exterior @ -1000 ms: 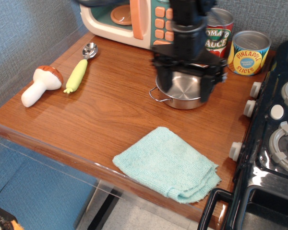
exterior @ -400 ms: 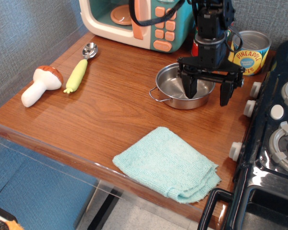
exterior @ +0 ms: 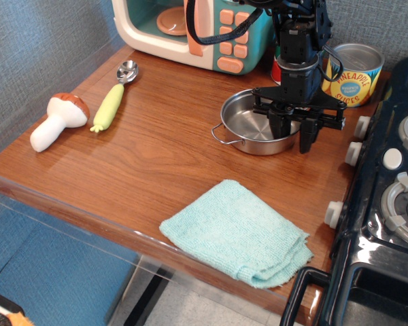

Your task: Pick up and tip the pot before setting it back down.

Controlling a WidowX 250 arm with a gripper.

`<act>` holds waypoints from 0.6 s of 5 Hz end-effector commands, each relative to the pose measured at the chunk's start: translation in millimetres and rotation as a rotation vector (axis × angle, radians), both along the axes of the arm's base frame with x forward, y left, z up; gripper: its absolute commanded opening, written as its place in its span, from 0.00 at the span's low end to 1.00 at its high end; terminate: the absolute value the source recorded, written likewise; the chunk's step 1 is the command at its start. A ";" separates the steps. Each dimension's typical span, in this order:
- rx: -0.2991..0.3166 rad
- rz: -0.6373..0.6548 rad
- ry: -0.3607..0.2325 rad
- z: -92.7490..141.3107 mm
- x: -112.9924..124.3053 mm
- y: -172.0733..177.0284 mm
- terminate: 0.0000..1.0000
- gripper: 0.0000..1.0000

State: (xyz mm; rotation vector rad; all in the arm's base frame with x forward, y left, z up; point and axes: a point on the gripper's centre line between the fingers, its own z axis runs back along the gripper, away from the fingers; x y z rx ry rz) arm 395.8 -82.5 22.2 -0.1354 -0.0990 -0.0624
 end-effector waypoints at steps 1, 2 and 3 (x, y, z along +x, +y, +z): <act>-0.003 -0.010 -0.104 44.4 8.2 1.4 0.00 0.00; -0.021 0.011 -0.179 85.6 8.1 11.4 0.00 0.00; -0.015 0.053 -0.207 115.0 -12.6 32.5 0.00 0.00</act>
